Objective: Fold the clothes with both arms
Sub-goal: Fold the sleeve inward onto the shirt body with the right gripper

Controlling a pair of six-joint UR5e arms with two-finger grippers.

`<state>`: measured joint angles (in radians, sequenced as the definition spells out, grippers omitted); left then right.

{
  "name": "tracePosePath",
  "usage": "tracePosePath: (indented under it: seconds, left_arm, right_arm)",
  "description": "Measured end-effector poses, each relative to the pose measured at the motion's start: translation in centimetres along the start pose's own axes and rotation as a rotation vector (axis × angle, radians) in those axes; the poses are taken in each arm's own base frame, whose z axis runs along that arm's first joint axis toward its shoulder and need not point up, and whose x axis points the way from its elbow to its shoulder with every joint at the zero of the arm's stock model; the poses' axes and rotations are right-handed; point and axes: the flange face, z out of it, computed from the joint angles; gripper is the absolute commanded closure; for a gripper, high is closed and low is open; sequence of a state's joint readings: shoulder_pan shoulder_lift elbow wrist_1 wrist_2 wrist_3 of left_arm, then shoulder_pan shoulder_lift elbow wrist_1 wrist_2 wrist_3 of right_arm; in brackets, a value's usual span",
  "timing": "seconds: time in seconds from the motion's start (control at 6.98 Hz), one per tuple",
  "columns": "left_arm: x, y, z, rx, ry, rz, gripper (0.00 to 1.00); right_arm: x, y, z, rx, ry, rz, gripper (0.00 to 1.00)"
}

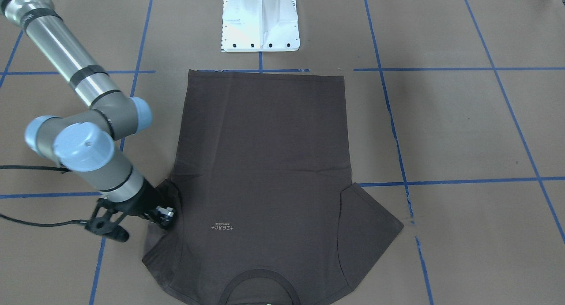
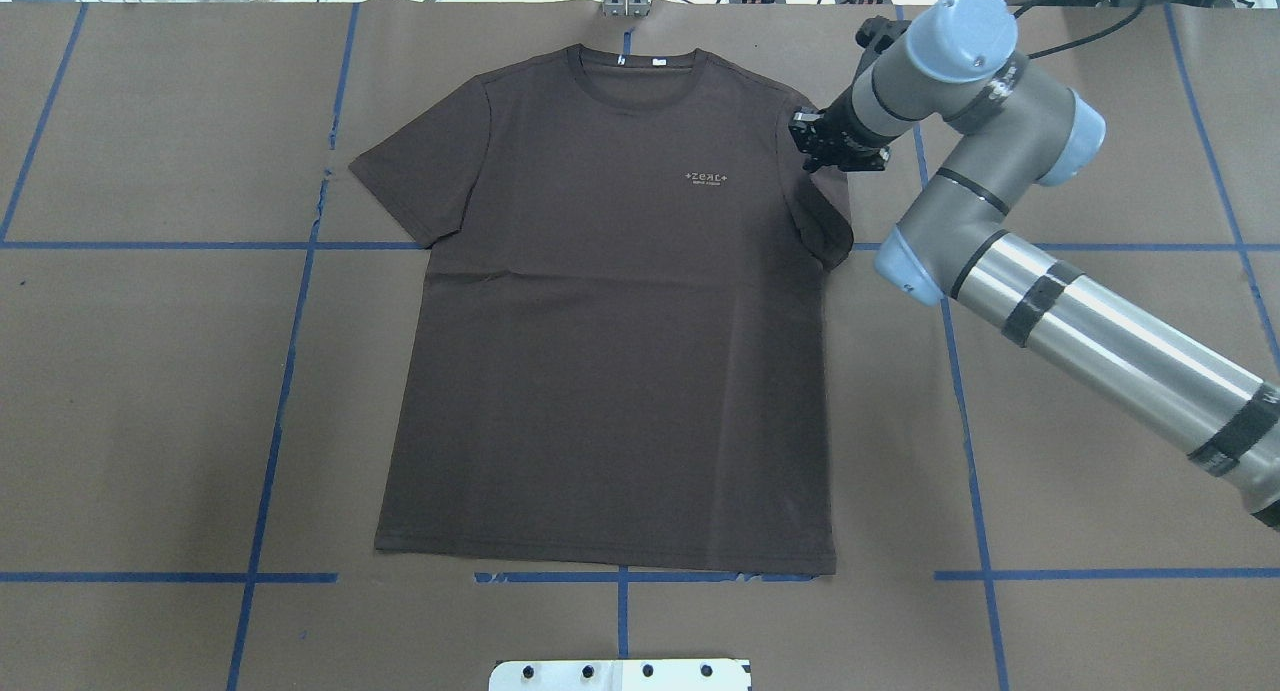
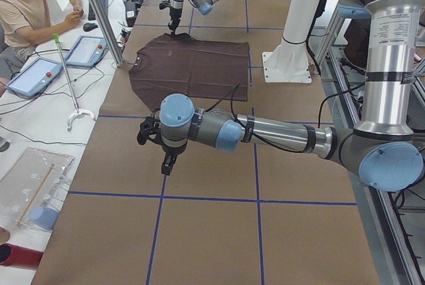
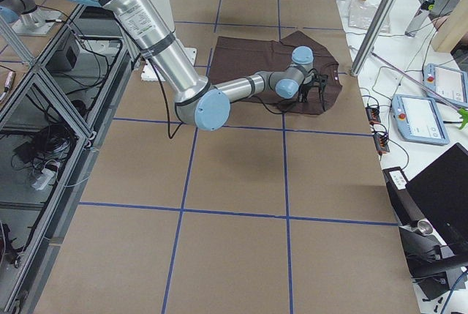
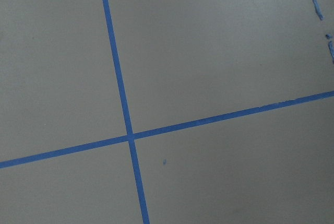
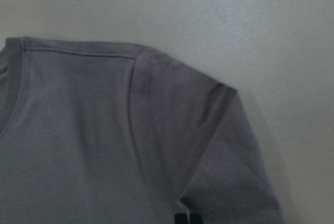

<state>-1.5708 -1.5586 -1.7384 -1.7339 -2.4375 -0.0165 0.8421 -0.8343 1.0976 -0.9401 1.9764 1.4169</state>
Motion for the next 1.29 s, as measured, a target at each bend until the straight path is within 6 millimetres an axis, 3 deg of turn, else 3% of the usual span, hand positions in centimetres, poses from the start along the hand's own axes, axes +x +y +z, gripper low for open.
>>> tracePosePath:
  seconds: [0.29, 0.43, 0.86, 1.0, 1.15, 1.29]
  left_arm:
    - [0.3, -0.1, -0.3, 0.005, 0.000, 0.006, 0.00]
    - [0.5, -0.1, -0.3, 0.006, 0.010, 0.006, 0.00]
    - [2.7, -1.1, 0.1, 0.019, 0.112, 0.024, 0.00]
    - [5.5, -2.7, 1.1, 0.029, 0.155, 0.022, 0.00]
    - [10.1, -4.7, 2.9, 0.018, 0.204, 0.007, 0.00]
    - [15.2, -6.6, 5.1, -0.008, 0.251, -0.033, 0.00]
  right_arm:
    - [-4.9, 1.9, 1.6, 0.040, 0.018, 0.009, 1.00]
    - [-5.8, 2.1, 2.1, 0.053, 0.027, 0.010, 0.02]
    - [-7.0, 1.7, 2.0, 0.069, 0.027, 0.013, 0.00]
    - [-7.1, 1.8, 1.0, 0.064, 0.004, 0.010, 0.00]
    - [-5.8, 2.3, -0.3, 0.044, -0.026, 0.003, 0.00]
    - [-3.1, 3.5, -2.2, 0.011, -0.060, -0.006, 0.00]
